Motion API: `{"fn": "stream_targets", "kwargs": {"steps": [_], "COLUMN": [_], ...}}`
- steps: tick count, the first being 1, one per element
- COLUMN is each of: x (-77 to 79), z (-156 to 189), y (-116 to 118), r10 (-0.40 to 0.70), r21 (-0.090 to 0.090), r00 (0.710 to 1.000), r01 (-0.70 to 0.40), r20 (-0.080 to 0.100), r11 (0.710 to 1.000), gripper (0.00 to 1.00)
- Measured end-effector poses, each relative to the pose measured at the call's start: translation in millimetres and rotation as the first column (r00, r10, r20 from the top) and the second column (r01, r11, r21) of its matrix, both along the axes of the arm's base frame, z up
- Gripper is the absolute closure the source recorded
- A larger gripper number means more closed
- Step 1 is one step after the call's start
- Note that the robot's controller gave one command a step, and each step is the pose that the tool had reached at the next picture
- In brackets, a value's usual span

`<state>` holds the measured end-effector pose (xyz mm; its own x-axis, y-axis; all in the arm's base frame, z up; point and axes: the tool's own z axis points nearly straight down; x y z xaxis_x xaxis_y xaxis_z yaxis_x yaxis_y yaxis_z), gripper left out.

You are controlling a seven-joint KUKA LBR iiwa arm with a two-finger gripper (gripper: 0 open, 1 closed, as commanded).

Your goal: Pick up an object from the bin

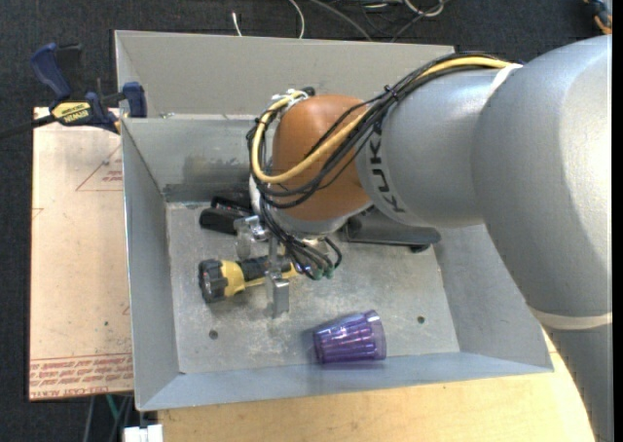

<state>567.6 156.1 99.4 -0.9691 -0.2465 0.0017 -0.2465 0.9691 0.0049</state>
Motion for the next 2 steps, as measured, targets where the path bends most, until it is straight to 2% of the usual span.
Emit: {"fn": "stream_targets", "kwargs": {"steps": [1, 2], "x": [-5.7, -0.3], "z": [-30, -29], "y": [-5, -25], "r10": [-0.081, -0.073], "r21": [0.003, 0.004], "r00": [0.997, 0.997], "r01": [0.081, 0.073], "r20": [0.008, 0.006], "r11": [0.997, 0.997], "gripper": [0.00, 1.00]}}
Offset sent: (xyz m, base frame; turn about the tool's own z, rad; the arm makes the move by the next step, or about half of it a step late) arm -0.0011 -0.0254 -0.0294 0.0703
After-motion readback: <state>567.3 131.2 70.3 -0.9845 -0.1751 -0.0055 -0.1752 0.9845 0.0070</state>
